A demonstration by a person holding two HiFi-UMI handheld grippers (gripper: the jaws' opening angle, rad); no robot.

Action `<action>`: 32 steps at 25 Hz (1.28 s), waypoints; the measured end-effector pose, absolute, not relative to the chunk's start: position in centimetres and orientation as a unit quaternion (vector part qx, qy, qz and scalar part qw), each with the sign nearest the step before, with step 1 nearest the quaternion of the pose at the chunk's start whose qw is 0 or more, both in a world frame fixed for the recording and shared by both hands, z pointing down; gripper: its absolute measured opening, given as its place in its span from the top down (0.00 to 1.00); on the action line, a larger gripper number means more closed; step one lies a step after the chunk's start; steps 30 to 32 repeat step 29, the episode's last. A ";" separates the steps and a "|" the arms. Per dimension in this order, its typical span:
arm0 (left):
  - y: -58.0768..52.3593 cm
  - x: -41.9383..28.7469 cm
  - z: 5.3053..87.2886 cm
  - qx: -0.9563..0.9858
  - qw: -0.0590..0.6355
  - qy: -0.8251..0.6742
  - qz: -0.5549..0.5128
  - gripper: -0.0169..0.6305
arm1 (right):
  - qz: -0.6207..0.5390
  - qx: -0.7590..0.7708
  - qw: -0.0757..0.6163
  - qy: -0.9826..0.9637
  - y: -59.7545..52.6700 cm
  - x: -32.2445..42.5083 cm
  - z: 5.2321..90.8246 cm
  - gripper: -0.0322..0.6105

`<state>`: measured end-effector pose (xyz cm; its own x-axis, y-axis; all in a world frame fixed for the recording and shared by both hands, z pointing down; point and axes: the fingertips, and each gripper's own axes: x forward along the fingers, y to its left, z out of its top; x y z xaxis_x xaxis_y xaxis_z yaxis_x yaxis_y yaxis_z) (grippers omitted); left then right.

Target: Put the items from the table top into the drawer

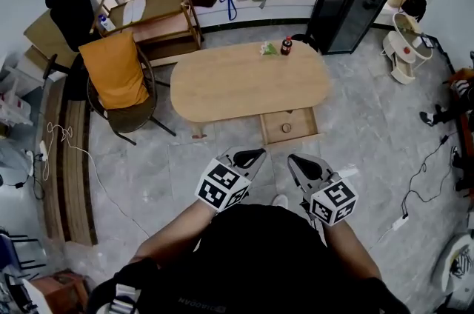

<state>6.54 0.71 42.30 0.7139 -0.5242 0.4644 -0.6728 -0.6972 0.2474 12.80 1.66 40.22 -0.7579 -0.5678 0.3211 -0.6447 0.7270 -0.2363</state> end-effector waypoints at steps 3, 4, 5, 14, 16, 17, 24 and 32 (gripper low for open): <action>0.9 7.2 42.5 0.902 0.213 -0.325 0.190 0.97 | 0.171 0.331 0.110 -0.922 1.6 13.5 40.3 0.95; 0.9 7.3 42.5 0.901 0.216 -0.324 0.190 0.97 | 0.173 0.332 0.109 -0.921 1.7 13.7 40.4 0.95; 0.9 7.3 42.5 0.901 0.219 -0.324 0.189 0.97 | 0.177 0.333 0.107 -0.920 1.7 13.9 40.5 0.95; 0.7 6.7 42.5 0.898 0.214 -0.331 0.195 0.97 | 0.175 0.335 0.098 -0.920 1.5 13.5 40.3 0.95; 0.5 6.7 42.5 0.899 0.211 -0.331 0.196 0.97 | 0.174 0.338 0.098 -0.920 1.4 13.5 40.3 0.95; 0.5 6.7 42.5 0.899 0.209 -0.331 0.196 0.97 | 0.174 0.339 0.098 -0.919 1.4 13.5 40.3 0.95; 0.4 6.6 42.6 0.899 0.206 -0.331 0.197 0.97 | 0.174 0.349 0.094 -0.916 1.3 13.8 40.4 0.95; 0.4 6.4 42.5 0.899 0.205 -0.332 0.197 0.97 | 0.173 0.353 0.093 -0.915 1.1 13.9 40.2 0.95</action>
